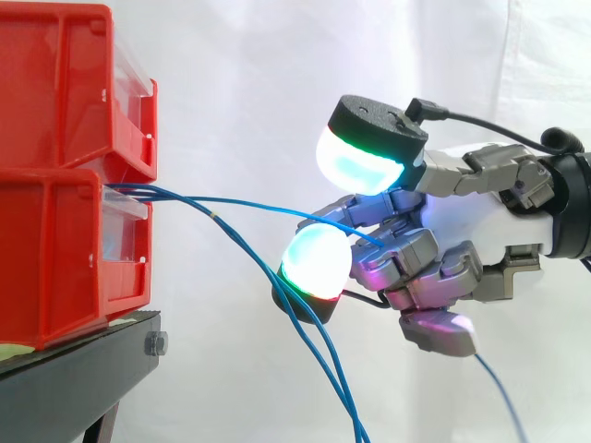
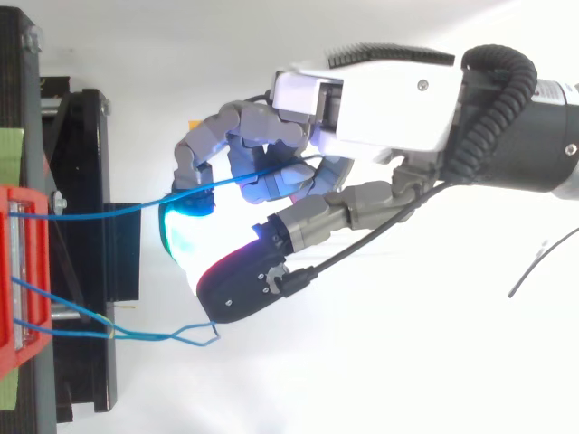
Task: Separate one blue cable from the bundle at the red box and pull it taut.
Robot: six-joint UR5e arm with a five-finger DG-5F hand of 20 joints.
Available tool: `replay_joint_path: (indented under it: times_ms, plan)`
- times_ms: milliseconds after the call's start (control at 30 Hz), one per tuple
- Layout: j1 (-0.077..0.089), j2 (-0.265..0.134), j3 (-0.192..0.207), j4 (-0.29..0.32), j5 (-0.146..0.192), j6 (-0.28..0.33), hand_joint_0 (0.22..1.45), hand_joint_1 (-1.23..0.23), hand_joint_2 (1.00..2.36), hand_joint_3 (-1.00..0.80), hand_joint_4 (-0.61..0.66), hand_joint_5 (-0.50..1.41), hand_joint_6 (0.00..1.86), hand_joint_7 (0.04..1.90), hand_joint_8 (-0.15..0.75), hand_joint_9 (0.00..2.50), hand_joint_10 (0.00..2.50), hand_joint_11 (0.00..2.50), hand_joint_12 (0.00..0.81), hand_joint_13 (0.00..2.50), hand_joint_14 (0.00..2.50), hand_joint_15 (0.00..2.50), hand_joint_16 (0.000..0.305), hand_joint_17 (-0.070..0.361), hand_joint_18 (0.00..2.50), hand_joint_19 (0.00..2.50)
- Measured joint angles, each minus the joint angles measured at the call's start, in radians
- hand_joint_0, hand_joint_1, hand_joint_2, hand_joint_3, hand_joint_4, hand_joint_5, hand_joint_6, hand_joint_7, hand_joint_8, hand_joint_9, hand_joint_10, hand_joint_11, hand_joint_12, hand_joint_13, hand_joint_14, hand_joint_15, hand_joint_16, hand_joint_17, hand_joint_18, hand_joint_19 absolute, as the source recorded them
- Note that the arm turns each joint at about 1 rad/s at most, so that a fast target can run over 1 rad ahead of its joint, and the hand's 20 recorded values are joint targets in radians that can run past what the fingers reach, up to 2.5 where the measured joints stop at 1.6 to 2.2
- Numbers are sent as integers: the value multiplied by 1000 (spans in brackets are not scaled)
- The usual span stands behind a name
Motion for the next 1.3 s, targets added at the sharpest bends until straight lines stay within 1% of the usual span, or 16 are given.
replay_joint_path:
  times_ms: [133, 233, 333, 400, 467, 500, 600, 700, 867, 933, 1000, 1067, 1133, 1233, 1300]
  plan:
    - [5, 0, -4, 29, 18, 25, 497, -525, 1000, -500, 249, -246, 835, 914, 427, 552, 2500, 2474, 673, 1644, 2500, 1704, 73, 165, 1814, 896]
    - [6, 0, -10, 49, 42, 43, 498, -530, 1000, -500, 253, -245, 830, 923, 435, 580, 2500, 2500, 672, 1675, 2500, 1693, 74, 166, 1860, 893]
    - [9, 0, -22, 86, 78, 66, 500, -537, 1000, -500, 251, -244, 828, 921, 437, 591, 2500, 2500, 673, 1684, 2500, 1696, 74, 166, 1864, 907]
    - [10, 0, -26, 105, 95, 76, 501, -537, 1000, -500, 247, -244, 824, 930, 444, 595, 2500, 2500, 675, 1686, 2500, 1712, 74, 166, 1866, 894]
    - [11, 0, -28, 121, 113, 82, 500, -539, 1000, -500, 242, -243, 822, 932, 448, 598, 2500, 2500, 674, 1683, 2500, 1702, 75, 168, 1855, 936]
    - [12, 0, -29, 125, 121, 83, 500, -542, 1000, -500, 243, -244, 819, 936, 456, 596, 2500, 2500, 671, 1651, 2500, 1711, 74, 166, 1822, 922]
    - [12, -1, -30, 129, 148, 86, 500, -546, 1000, -500, 242, -246, 816, 938, 468, 569, 2500, 2500, 666, 1634, 2500, 1695, 73, 165, 1798, 943]
    - [14, -3, -30, 128, 172, 85, 499, -549, 1000, -500, 246, -247, 810, 935, 460, 529, 2500, 2500, 668, 1610, 2500, 1698, 74, 166, 1776, 927]
    - [20, -4, -34, 122, 190, 74, 499, -567, 1000, -500, 246, -249, 804, 931, 457, 475, 2500, 2500, 647, 1558, 2500, 1669, 71, 160, 1716, 928]
    - [25, -4, -53, 127, 199, 67, 508, -580, 1000, -500, 247, -249, 801, 937, 459, 476, 2500, 2500, 646, 1552, 2500, 1652, 69, 155, 1702, 925]
    - [29, -4, -77, 143, 206, 62, 512, -590, 1000, -500, 245, -247, 799, 938, 456, 483, 2500, 2500, 646, 1551, 2500, 1636, 69, 154, 1701, 913]
    - [35, -4, -105, 177, 213, 59, 514, -594, 1000, -500, 246, -247, 798, 948, 457, 486, 2500, 2500, 648, 1553, 2500, 1642, 69, 155, 1704, 921]
    - [38, -4, -124, 212, 220, 54, 515, -597, 1000, -500, 243, -245, 798, 946, 458, 495, 2500, 2500, 651, 1559, 2500, 1656, 69, 155, 1705, 930]
    - [43, -4, -141, 249, 232, 48, 526, -602, 1000, -500, 241, -243, 795, 949, 457, 507, 2500, 2500, 648, 1560, 2500, 1659, 69, 156, 1711, 947]
    - [45, -4, -144, 257, 241, 46, 530, -594, 1000, -500, 239, -242, 794, 954, 457, 516, 2500, 2500, 650, 1562, 2500, 1664, 69, 155, 1710, 950]
